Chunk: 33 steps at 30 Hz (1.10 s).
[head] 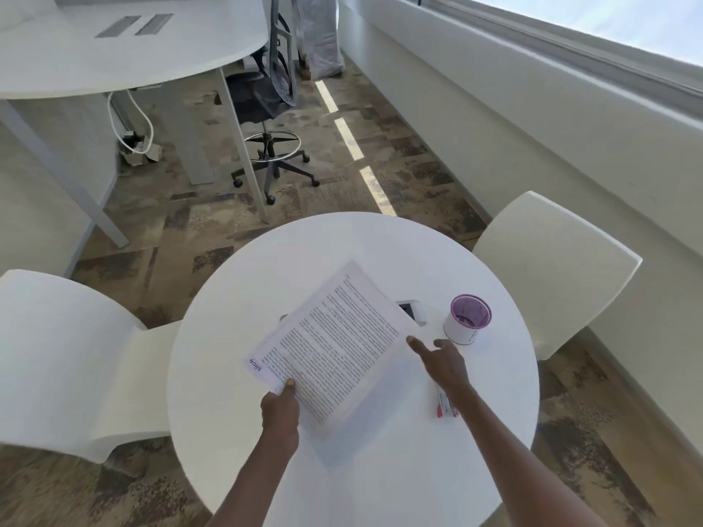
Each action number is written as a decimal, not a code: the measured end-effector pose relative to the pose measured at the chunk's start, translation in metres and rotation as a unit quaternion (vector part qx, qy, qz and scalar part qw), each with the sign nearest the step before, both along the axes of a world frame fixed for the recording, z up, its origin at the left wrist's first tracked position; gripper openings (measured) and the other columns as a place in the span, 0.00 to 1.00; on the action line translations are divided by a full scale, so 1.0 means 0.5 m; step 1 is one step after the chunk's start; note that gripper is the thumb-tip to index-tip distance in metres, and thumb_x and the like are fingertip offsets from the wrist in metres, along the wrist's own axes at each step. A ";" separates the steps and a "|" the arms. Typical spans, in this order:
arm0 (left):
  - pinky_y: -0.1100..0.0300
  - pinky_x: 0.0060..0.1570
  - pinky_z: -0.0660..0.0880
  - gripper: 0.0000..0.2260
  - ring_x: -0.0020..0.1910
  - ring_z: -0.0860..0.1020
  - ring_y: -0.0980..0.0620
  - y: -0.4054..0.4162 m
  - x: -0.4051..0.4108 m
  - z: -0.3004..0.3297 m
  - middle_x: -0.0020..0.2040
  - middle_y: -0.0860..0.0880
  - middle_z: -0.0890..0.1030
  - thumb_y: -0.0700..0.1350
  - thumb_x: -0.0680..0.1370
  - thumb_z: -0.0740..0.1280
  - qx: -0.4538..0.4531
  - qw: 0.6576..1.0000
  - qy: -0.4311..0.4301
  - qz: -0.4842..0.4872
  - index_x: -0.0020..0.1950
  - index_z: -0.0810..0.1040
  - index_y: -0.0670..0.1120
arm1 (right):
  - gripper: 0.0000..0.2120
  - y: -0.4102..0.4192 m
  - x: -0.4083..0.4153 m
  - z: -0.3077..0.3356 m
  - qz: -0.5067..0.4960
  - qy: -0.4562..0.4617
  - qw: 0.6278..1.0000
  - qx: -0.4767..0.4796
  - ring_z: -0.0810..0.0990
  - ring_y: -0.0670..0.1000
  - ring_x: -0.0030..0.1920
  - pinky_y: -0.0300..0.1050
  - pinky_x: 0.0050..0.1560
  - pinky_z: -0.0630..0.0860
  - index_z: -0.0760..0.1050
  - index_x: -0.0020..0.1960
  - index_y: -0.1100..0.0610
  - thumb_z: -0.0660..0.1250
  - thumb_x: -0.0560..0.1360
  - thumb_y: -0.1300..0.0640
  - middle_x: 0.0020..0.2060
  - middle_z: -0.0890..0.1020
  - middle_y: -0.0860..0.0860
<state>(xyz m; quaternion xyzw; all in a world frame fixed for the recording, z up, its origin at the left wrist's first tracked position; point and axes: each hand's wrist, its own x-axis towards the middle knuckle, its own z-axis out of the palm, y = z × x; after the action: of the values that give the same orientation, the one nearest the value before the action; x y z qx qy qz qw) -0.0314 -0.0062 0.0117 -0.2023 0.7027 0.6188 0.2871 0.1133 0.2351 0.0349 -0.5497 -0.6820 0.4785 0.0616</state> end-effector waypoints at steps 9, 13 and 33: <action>0.38 0.69 0.71 0.18 0.68 0.74 0.35 0.046 0.061 0.019 0.64 0.39 0.75 0.41 0.83 0.63 0.080 0.987 -0.115 0.075 0.72 0.69 0.37 | 0.20 -0.210 0.041 -0.040 0.047 0.111 0.955 -0.272 0.83 0.51 0.44 0.46 0.47 0.77 0.84 0.51 0.62 0.78 0.69 0.48 0.45 0.87 0.55; 0.58 0.56 0.75 0.20 0.72 0.69 0.35 0.064 0.072 0.002 0.74 0.35 0.69 0.38 0.85 0.57 0.031 0.993 -0.107 0.050 0.76 0.62 0.35 | 0.09 -0.231 0.037 -0.046 0.017 0.120 0.953 -0.278 0.87 0.54 0.44 0.48 0.49 0.82 0.83 0.51 0.61 0.75 0.72 0.60 0.46 0.88 0.56; 0.57 0.41 0.77 0.05 0.44 0.81 0.47 0.028 0.210 0.008 0.46 0.43 0.83 0.37 0.76 0.73 0.115 0.965 -0.228 0.054 0.50 0.79 0.41 | 0.07 -0.212 0.068 -0.075 0.020 0.116 0.960 -0.254 0.86 0.53 0.37 0.47 0.46 0.83 0.82 0.48 0.66 0.75 0.71 0.66 0.44 0.88 0.57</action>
<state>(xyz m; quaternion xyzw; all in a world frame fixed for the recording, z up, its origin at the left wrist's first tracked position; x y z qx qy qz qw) 0.0737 0.0077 0.0155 -0.3413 0.5311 0.6472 0.4273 0.1475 0.1292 -0.0027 -0.4746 -0.5365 0.6977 -0.0111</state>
